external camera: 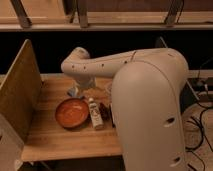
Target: Place the eraser on the white sponge
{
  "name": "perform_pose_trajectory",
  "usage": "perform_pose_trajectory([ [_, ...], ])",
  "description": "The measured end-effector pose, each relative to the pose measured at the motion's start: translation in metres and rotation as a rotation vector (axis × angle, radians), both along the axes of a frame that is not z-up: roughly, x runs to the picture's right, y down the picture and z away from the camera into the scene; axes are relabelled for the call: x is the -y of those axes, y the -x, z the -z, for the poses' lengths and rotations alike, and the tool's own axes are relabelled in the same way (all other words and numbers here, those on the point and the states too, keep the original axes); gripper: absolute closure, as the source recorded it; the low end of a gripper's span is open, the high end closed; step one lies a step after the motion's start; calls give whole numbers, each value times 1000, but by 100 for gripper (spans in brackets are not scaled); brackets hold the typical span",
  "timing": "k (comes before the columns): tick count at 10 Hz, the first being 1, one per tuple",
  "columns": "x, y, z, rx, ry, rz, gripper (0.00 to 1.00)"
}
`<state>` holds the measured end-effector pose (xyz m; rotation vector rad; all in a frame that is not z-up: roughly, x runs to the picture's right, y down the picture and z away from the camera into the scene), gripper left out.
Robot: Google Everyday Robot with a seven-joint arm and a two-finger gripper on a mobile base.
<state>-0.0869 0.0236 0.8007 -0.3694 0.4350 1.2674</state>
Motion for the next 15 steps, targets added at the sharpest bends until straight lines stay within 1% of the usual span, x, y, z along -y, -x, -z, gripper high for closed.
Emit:
perform_pose_trajectory([
  [9, 0, -1, 0, 0, 0, -1, 20],
  [12, -5, -11, 0, -20, -18, -50, 20],
  [14, -11, -26, -1, -46, -18, -78, 20],
  [15, -14, -36, -2, -62, -19, -103, 20],
])
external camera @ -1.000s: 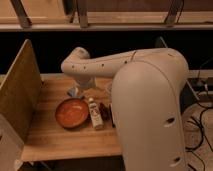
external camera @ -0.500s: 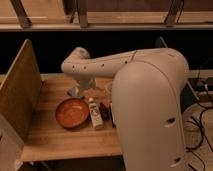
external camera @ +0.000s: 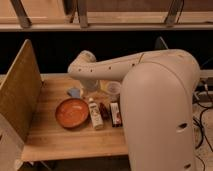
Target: Place the eraser on the white sponge
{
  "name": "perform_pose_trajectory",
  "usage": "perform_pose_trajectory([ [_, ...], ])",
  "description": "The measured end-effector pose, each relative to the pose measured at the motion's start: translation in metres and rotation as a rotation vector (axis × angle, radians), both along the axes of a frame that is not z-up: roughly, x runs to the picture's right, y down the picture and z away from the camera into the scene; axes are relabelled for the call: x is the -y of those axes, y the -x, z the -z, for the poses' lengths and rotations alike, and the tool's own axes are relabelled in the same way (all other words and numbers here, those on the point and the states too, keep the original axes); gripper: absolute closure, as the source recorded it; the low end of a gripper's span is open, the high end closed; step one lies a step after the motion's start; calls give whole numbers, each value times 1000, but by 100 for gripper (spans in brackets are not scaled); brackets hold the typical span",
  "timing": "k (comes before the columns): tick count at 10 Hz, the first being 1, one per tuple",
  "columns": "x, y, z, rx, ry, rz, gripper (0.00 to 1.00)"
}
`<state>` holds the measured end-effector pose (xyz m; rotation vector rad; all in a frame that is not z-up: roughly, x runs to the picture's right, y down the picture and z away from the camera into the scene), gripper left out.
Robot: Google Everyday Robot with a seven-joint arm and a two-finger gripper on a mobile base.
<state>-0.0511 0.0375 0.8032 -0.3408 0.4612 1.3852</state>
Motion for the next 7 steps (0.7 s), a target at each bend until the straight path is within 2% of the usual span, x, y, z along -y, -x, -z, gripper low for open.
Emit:
perform_pose_trajectory([
  [4, -9, -35, -17, -74, 5, -146, 20],
  [6, -14, -42, -30, -66, 16, -207, 20],
  [7, -16, -45, -32, -55, 20, -212, 20],
])
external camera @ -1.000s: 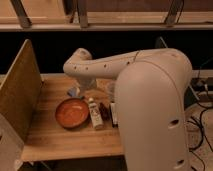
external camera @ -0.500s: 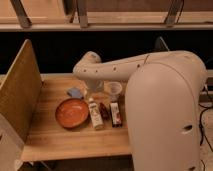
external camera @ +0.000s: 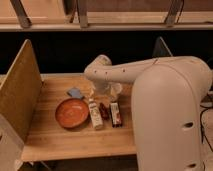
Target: Place the eraser on the white sponge
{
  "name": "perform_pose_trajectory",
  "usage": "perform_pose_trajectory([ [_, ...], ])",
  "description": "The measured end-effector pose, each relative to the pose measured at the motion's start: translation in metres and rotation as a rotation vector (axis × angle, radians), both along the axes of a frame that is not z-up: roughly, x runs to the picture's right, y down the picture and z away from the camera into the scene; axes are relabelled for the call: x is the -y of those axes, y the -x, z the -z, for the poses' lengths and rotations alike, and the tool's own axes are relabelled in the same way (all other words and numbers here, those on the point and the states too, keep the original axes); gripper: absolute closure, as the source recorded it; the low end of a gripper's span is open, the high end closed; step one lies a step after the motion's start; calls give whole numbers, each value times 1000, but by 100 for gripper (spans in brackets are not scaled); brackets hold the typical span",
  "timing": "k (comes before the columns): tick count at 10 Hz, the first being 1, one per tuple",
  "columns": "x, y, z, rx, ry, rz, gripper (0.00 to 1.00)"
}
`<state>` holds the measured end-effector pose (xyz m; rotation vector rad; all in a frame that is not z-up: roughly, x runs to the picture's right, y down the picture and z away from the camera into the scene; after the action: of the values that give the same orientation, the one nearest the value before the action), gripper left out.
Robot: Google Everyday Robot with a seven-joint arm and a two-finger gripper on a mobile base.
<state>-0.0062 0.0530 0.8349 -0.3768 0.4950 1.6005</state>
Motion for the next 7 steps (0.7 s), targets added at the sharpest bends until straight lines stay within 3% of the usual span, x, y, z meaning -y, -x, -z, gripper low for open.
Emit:
perform_pose_trajectory([
  [1, -3, -2, -2, 17, 8, 2, 20],
  [5, -10, -26, -4, 62, 67, 105, 20],
  [7, -11, -26, -4, 64, 72, 107, 20],
])
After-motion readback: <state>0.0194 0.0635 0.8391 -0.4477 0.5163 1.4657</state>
